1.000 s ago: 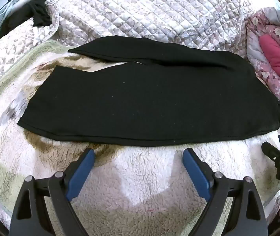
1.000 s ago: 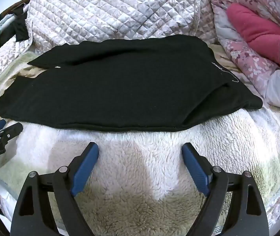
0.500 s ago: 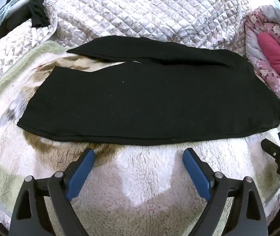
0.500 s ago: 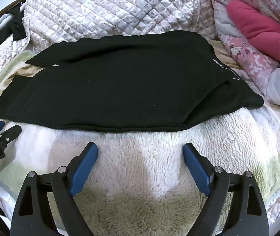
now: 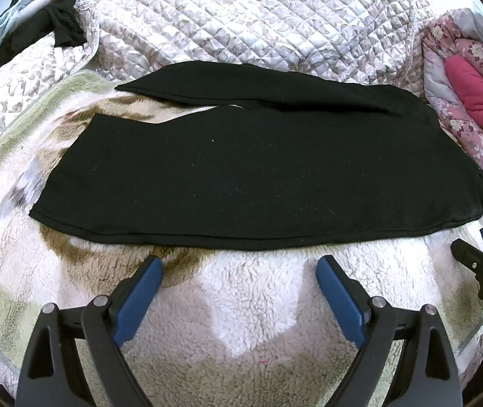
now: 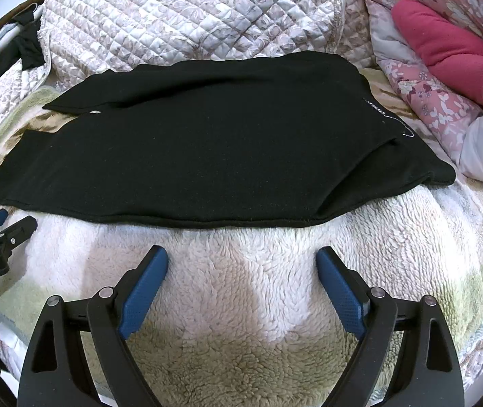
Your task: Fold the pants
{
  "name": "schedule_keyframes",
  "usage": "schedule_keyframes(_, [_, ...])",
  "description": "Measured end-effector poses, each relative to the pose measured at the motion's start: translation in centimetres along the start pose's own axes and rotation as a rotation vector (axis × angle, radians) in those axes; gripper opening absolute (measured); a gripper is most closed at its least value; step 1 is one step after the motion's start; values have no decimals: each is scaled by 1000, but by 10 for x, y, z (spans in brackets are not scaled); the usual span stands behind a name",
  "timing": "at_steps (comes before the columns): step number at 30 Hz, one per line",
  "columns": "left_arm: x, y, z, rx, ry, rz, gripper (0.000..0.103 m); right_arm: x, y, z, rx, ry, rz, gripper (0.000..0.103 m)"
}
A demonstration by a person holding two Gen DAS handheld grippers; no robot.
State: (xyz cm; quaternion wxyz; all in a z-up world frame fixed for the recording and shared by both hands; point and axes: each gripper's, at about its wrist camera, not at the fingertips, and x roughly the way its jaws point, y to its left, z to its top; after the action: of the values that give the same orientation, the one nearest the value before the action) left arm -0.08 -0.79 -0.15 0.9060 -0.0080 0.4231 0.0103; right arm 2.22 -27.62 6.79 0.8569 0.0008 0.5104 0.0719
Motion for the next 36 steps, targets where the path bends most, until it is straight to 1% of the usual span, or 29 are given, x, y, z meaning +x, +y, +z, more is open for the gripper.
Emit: schedule_keyframes(36, [2, 2, 2, 4, 7, 1, 95, 1, -1, 1, 0, 4, -1, 89])
